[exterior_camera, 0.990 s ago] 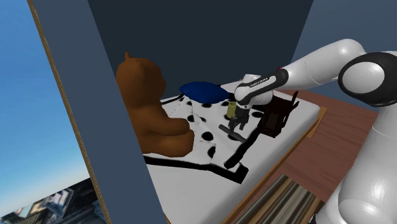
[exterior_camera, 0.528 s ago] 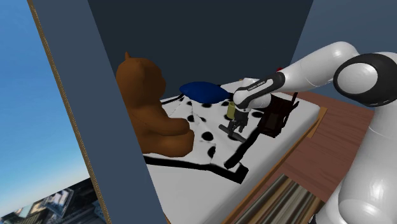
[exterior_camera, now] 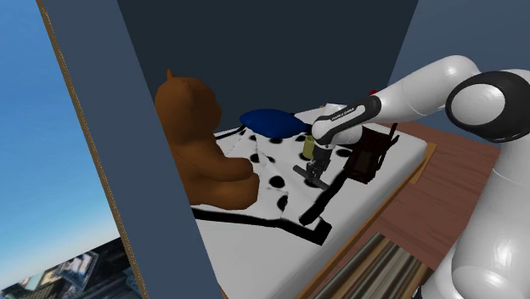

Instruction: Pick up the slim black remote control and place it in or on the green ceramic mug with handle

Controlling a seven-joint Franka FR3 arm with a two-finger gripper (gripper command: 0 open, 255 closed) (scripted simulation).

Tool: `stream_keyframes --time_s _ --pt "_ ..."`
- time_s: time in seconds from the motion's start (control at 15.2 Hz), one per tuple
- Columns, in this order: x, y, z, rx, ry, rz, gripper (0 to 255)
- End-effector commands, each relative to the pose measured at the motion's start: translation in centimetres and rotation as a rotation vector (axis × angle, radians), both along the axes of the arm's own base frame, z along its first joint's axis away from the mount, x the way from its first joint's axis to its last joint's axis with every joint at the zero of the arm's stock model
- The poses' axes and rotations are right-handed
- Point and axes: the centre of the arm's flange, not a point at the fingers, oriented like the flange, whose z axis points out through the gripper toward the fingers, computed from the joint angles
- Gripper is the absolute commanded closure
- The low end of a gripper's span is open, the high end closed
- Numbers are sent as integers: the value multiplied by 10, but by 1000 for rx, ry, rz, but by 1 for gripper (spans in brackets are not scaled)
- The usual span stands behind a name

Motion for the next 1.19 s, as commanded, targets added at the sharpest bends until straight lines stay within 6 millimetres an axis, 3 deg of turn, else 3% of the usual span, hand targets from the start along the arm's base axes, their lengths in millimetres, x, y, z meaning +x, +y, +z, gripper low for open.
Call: stream_keyframes --time_s 0.0,0.26,1.12 --pt "-1 1 -2 2 6 2 255" --pt "0 2 -2 2 6 2 255" --pt "0 2 67 2 6 2 255"
